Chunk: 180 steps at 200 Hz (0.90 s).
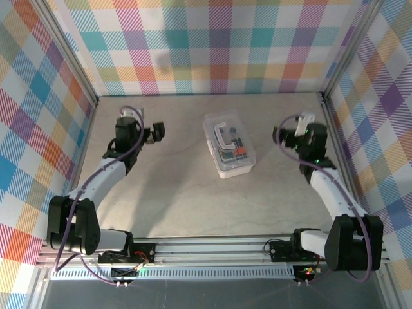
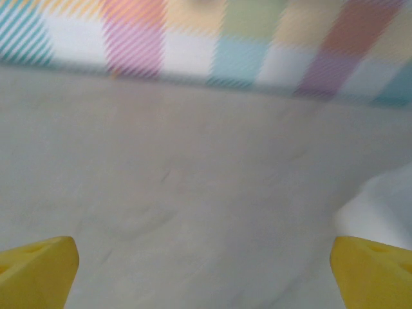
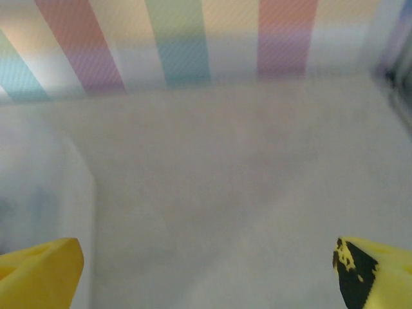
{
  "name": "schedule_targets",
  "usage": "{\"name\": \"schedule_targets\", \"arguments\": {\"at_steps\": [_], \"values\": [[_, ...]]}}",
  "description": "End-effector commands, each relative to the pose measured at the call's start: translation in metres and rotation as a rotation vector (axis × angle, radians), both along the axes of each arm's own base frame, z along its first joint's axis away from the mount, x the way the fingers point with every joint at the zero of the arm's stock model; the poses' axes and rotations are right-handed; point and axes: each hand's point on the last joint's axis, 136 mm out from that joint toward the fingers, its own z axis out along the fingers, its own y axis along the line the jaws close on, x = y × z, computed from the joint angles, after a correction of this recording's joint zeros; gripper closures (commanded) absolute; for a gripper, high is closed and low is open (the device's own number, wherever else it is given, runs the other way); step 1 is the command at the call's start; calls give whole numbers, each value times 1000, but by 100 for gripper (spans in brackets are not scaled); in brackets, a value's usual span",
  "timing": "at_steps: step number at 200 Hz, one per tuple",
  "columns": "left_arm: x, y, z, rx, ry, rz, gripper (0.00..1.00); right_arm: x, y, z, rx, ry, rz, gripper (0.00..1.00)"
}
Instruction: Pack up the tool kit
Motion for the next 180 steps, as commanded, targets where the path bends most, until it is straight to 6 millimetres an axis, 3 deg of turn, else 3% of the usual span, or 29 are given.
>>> {"name": "schedule_targets", "arguments": {"at_steps": [1, 24, 70, 100, 149, 164, 180], "values": [[-8, 47, -15, 137, -47, 184, 0, 2, -18, -13, -85, -61, -78, 1], [-16, 58, -26, 144, -102, 224, 0, -3, -12, -45, -48, -47, -53, 1], [-24, 66, -74, 121, -56, 251, 1, 14, -1, -88, -7, -66, -1, 1], [-14, 52, -93, 146, -23, 176, 1, 13, 4, -90, -5, -67, 31, 1], [-19, 50, -92, 144, -62, 170, 0, 13, 4, -89, -5, -69, 31, 1], [-25, 57, -92, 145, -164, 213, 0, 13, 4, -89, -6, -69, 31, 1], [-26, 54, -97, 148, -101, 205, 0, 13, 4, -89, -5, -68, 30, 1]]}}
